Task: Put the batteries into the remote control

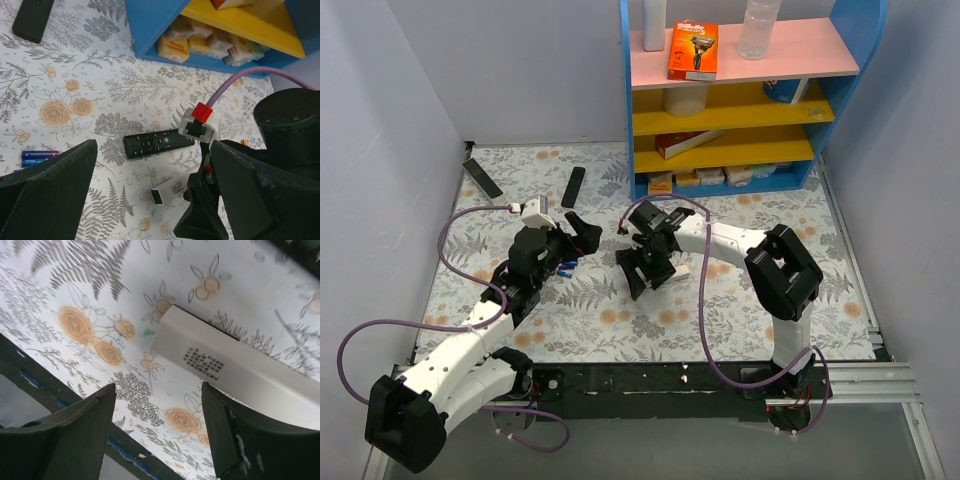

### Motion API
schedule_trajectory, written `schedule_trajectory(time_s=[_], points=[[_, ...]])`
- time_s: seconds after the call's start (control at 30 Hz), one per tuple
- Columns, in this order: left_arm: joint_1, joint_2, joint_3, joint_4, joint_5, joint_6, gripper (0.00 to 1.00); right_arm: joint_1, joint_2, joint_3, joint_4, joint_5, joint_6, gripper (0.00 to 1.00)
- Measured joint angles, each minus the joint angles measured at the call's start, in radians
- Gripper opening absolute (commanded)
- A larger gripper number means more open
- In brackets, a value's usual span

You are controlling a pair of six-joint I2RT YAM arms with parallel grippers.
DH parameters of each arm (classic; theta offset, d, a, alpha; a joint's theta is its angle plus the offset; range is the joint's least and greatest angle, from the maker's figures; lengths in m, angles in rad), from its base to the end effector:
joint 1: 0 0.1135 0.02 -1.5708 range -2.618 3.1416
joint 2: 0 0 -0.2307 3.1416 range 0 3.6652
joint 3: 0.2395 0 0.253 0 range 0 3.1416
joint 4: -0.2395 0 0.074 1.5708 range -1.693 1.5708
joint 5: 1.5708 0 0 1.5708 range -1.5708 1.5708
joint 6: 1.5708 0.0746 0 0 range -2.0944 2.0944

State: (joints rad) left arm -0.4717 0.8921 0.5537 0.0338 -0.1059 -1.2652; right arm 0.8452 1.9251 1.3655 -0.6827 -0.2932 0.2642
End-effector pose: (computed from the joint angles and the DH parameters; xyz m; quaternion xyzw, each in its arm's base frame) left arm 0.2426 -0.1149 0.2237 -0.3400 0.7304 -0.4234 0.4142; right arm 0.2407 0.3039 0.1126 -0.3024 0.9282 0.2077 0.0616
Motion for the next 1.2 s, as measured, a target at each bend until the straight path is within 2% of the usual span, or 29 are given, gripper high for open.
schedule_trajectory(time_s=[0.2, 0.5, 0.67, 0.97, 1.07, 1.17, 1.2], points=[[0.000, -0.043, 0.000, -0.033, -0.063, -0.018, 0.98, -0.003, -0.022, 0.065, -0.006, 0.040, -0.161, 0.78], [0.000, -0.053, 0.000, -0.062, -0.097, -0.037, 0.98, -0.003, -0.100, 0.058, -0.059, 0.249, -0.504, 0.77], [0.000, -0.053, 0.000, -0.074, -0.090, -0.041, 0.98, -0.004, -0.076, 0.058, -0.056, 0.294, -0.605, 0.76], [0.000, -0.053, 0.000, -0.087, -0.057, -0.048, 0.98, -0.005, -0.010, 0.026, -0.031, 0.245, -0.675, 0.71], [0.000, -0.053, 0.000, -0.087, -0.042, -0.052, 0.98, -0.005, -0.003, 0.015, -0.026, 0.231, -0.687, 0.66], [0.000, -0.051, 0.000, -0.086, -0.027, -0.055, 0.98, -0.005, -0.003, 0.011, -0.020, 0.215, -0.692, 0.56], [0.000, -0.049, 0.000, -0.086, -0.022, -0.056, 0.98, -0.005, -0.003, 0.011, -0.019, 0.210, -0.692, 0.47]])
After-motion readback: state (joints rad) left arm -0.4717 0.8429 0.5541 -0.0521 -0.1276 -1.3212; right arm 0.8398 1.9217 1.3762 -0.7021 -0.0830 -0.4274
